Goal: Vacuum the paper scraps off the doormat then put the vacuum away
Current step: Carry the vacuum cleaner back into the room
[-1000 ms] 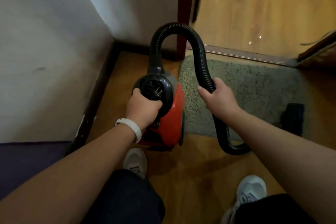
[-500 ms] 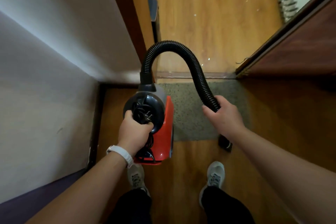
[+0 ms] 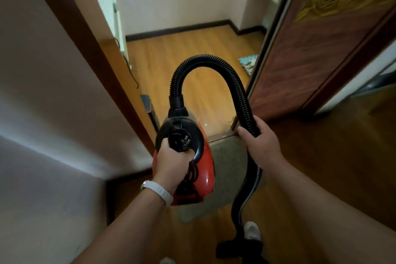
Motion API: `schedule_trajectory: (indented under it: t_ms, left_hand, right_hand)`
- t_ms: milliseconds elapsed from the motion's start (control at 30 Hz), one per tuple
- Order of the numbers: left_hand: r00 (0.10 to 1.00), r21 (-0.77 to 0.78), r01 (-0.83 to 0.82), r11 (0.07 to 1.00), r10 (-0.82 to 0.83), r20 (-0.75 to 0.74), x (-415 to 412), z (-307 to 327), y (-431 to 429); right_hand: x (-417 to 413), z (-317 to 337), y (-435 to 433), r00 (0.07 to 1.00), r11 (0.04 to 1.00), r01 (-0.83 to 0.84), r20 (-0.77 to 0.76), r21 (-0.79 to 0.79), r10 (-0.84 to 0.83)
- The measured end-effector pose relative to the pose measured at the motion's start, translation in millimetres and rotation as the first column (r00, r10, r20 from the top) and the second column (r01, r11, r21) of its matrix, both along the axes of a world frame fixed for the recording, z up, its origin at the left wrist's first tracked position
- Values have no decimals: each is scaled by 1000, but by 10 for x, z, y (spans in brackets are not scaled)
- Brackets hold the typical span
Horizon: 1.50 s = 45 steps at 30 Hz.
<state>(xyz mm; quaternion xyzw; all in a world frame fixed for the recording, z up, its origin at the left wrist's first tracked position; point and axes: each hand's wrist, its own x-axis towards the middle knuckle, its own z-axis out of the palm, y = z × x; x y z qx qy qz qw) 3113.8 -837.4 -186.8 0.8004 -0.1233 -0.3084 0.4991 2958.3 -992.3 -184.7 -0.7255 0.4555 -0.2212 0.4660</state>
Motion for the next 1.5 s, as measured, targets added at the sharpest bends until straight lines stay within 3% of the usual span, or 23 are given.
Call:
schedule_trajectory:
  t_ms: [167,333,567,767,1067,1500]
  left_hand:
    - [966,-92,257,962,-255,26,-299,505,-402]
    - [926,-68,375,924,-372,64,-811,784,-924]
    - [896,-66,441,895,-436,80,-1879,925,-1851]
    - [886,-71,461,885,-463,-20,-2761,980,-2592]
    - [830,-144,542,828,-554,-60,-3670,1077,-3707]
    - [627,-245,739,628,-774,-92,-4437,963,-5948]
  right_hand:
    - [-461,425,-235,982,984,178,58,3,-178]
    - [-1174,710,-648,947,954,281,133,106,-294]
    - [-2424,924,-1320,898,905,383,156,185,-412]
    - [-3317,1115,-1790,865,881,453,171,139,-472]
    - [-4301,1277,-2439,727,758,644,224,105,-649]
    - [-5157,1258,-4037,535,541,841,136,14,-834]
